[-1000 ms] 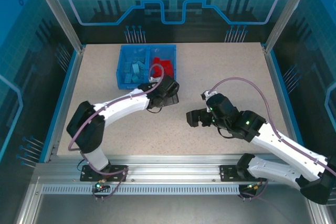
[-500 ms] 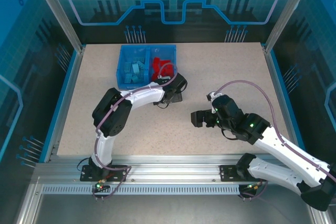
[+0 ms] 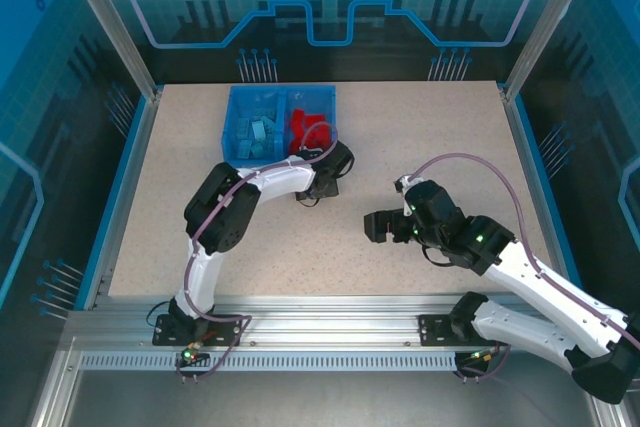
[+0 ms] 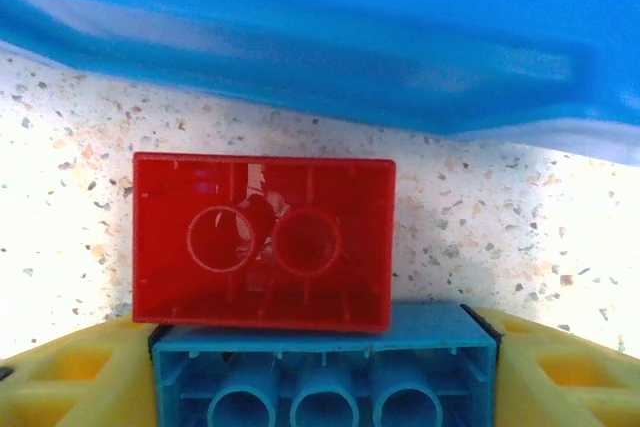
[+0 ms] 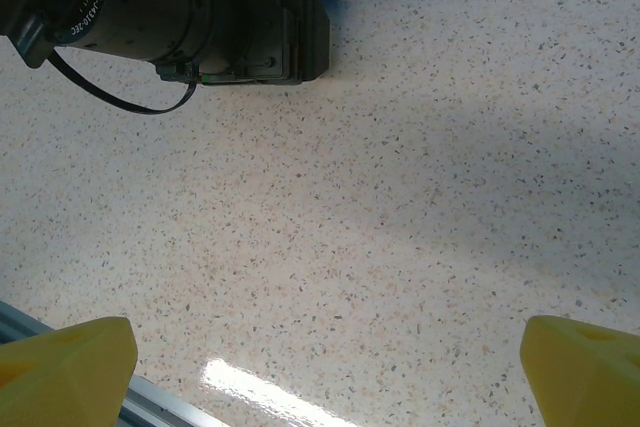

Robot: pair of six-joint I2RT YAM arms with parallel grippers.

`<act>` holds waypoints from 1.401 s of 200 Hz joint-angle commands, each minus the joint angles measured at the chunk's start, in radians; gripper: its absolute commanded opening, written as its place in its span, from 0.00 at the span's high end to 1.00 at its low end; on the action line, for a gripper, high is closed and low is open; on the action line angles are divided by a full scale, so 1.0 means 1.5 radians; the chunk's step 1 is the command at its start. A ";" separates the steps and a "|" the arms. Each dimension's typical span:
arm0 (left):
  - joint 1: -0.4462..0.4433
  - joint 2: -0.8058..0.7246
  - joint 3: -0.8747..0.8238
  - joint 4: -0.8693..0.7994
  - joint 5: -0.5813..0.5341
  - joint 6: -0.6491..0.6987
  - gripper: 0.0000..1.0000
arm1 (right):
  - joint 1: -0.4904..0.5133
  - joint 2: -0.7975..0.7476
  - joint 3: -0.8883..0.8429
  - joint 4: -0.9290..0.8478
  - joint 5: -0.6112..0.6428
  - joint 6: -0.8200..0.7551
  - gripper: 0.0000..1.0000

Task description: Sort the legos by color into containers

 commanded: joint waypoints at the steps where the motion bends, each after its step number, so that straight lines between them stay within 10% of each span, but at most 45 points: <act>1: 0.001 -0.021 -0.008 -0.017 0.015 -0.001 0.46 | -0.009 -0.006 -0.003 0.006 -0.010 0.006 0.00; 96: 0.076 -0.319 -0.040 -0.016 -0.084 0.049 0.50 | -0.009 0.018 0.006 0.029 -0.031 0.012 0.00; 166: 0.287 -0.078 0.243 -0.116 0.015 0.031 0.50 | -0.009 0.019 0.009 0.015 -0.023 0.008 0.00; 280: 0.332 0.099 0.483 -0.151 -0.001 0.034 0.25 | -0.013 0.022 0.025 -0.006 -0.002 0.011 0.00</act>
